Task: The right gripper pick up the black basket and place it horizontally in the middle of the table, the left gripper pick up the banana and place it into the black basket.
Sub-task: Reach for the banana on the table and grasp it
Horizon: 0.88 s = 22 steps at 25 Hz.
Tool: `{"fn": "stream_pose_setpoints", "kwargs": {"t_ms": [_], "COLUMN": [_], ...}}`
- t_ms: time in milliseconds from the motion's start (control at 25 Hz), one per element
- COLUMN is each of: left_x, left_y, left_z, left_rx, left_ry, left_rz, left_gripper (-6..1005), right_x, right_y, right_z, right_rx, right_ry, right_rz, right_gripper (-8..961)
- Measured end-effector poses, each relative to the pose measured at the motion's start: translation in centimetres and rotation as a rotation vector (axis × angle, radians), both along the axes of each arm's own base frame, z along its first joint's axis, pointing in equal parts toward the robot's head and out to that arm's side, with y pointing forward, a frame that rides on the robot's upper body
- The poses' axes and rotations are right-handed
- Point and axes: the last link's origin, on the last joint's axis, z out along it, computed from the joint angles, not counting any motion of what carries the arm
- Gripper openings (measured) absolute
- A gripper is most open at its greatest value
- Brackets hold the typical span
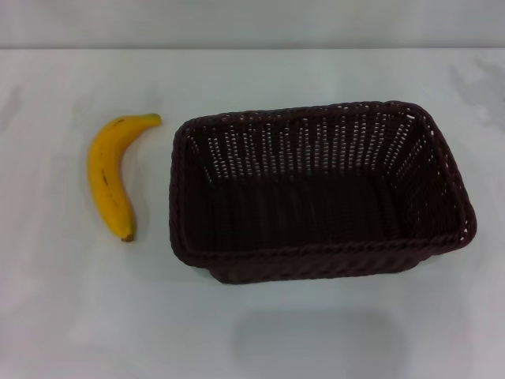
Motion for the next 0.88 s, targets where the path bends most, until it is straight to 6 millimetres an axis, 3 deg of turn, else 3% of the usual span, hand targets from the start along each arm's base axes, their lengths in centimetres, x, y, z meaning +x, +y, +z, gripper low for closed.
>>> {"fn": "stream_pose_setpoints", "kwargs": {"t_ms": [200,480,720,880], "left_x": [2.2,5.5,6.9,6.8], "left_y": [1.2,4.2,5.8,6.3], "left_z": [1.1,0.8,-0.2,-3.5], "left_rx": [-0.209,-0.586,-0.793,-0.978], "left_ry": [-0.009,0.001,0.075,0.054], "left_rz": [0.152,0.367,0.556,0.621], "left_gripper": [736,699,674,680], "right_x": [4.4,8.1,8.5,8.3], "right_y": [0.3,0.1,-0.9,-1.8], "right_z": [-2.0,-2.6,-3.1,-3.7], "right_rx": [0.048,0.099,0.171,0.219], "right_ry": [-0.003,-0.044,-0.031,-0.033], "right_rz": [0.018,-0.023,0.107,0.213], "right_gripper": [484,488,492,494]}}
